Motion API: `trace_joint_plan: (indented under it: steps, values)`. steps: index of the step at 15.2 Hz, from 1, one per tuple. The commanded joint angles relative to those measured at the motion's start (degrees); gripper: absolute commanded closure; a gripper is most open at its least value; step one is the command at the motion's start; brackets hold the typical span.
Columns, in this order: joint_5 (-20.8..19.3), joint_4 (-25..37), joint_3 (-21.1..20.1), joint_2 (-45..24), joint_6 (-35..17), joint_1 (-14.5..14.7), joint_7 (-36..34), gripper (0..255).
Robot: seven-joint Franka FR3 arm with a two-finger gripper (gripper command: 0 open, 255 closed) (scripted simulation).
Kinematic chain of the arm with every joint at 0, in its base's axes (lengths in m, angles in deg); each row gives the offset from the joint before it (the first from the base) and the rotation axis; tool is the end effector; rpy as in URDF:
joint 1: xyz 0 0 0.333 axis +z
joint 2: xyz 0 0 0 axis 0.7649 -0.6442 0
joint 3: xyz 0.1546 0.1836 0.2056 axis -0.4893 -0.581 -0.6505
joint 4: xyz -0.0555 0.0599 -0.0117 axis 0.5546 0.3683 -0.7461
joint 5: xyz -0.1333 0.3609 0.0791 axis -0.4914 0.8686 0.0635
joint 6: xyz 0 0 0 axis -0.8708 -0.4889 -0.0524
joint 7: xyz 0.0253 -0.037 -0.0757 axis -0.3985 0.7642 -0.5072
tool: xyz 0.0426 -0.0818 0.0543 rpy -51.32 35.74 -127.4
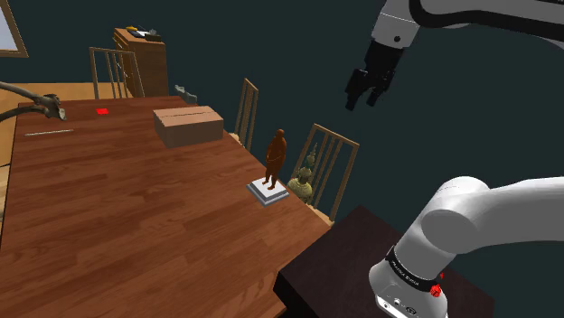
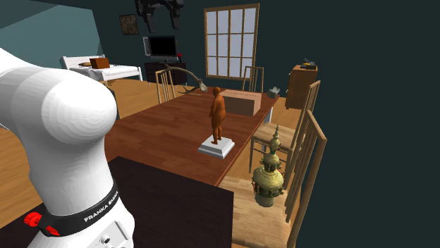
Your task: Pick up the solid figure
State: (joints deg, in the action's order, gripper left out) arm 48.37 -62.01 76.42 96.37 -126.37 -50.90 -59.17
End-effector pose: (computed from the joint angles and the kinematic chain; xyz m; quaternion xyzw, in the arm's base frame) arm 0.3019 0.0094 0.6107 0.9961 -0.0641 0.0461 0.0406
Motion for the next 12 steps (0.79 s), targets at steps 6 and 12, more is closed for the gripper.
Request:
trace_joint_plan:
  steps: [6,12]
  values:
    - [-1.49,0.71,-0.79,-9.69,-7.68,-0.67,-0.69,0]
    - [-3.88,4.13,-1.79,-22.47,-15.41,-1.68,-2.03,0]
